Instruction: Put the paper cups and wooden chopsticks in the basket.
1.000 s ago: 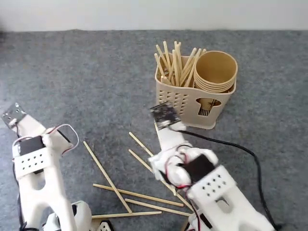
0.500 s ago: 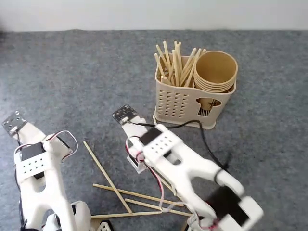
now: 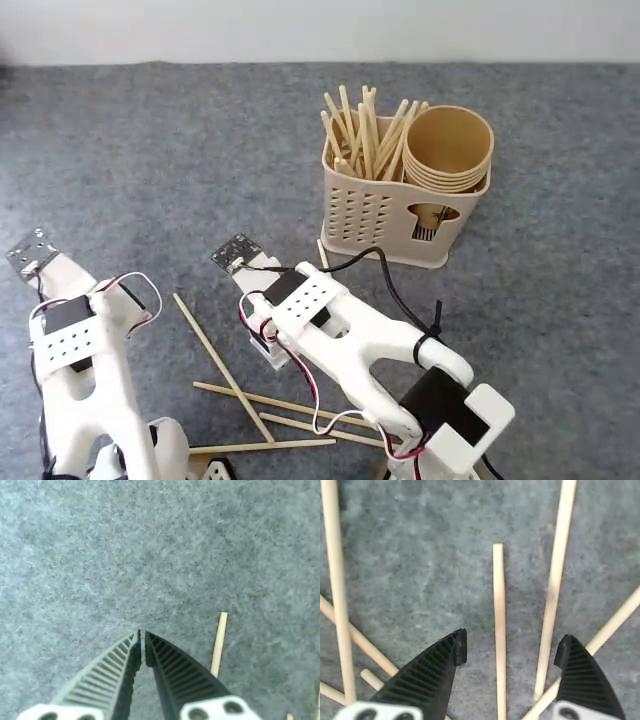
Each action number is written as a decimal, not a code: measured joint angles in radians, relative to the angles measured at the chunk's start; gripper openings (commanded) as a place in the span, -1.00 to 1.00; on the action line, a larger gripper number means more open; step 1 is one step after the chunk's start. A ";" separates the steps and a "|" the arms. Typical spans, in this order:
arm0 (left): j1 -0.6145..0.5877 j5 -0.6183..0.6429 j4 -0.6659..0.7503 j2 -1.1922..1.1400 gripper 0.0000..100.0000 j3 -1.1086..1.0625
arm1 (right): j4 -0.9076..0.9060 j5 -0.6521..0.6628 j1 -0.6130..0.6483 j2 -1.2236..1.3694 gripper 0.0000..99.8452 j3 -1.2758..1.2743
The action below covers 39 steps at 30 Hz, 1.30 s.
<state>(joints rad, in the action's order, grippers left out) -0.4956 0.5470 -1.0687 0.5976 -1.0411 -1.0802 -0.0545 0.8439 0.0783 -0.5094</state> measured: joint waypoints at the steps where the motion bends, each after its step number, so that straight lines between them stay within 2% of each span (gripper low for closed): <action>1: 0.000 0.000 0.000 0.000 -0.97 -0.003 | 0.002 0.000 -0.002 0.000 -0.41 0.000; 13: 0.000 0.000 0.000 0.000 -0.97 -0.005 | 0.124 0.000 -0.020 0.091 -0.43 0.011; 21: 0.000 0.000 0.000 0.000 -0.97 -0.005 | 0.126 0.002 -0.034 0.114 -0.99 0.040; 33: 0.000 0.000 0.000 0.000 -0.97 -0.005 | 0.129 0.002 -0.037 0.107 -0.98 0.052; 39: 0.000 0.000 0.000 0.000 -0.97 -0.005 | 0.083 0.003 -0.025 -0.005 -0.98 0.038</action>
<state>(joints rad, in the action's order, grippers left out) -0.4956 0.5470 -1.0687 0.5976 -1.0457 -0.9973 -0.0514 0.8193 0.0736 -0.4710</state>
